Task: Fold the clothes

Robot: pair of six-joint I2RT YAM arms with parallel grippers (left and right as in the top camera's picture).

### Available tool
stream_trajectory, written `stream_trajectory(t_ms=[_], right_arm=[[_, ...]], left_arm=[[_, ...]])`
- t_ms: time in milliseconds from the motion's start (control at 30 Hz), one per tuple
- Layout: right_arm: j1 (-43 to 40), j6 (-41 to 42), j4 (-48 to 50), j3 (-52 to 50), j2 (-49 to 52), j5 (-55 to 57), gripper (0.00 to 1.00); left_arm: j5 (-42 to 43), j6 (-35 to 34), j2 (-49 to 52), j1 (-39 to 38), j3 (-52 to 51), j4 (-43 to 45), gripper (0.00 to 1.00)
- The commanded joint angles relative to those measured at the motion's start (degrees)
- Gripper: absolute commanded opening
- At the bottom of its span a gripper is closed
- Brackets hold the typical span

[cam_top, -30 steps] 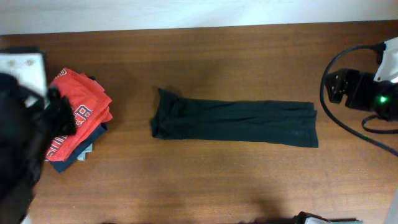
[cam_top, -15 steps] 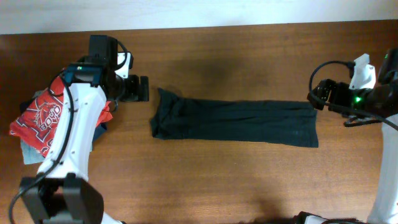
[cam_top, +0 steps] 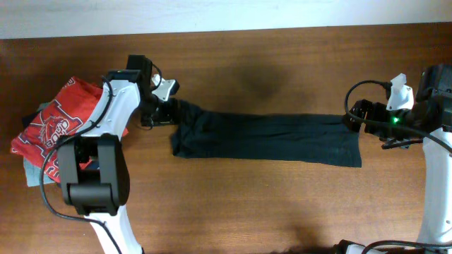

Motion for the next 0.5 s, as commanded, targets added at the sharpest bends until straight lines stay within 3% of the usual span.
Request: stream_trajectory(t_ms=[0,67,333,467], right_arm=[[-0.2,0.5,0.2,-0.3,-0.3,0.3,0.99],[-0.2,0.5,0.3,-0.3,-0.3,0.3,0.99],[-0.2,0.5,0.4,-0.3,-0.3,0.3,0.99],[-0.1,0.5,0.4,-0.3,-0.3,0.1,0.99]], left_arm=[[4.6,5.4,2.8,1.9,0.3,0.0,0.99],[8.9,7.1,5.4,3.3,0.3,-0.5,0.99],[9.8,7.1,9.9,3.7,0.3,-1.0,0.99],[14.3,7.1,11.8,3.3,0.3,-1.5,0.99]])
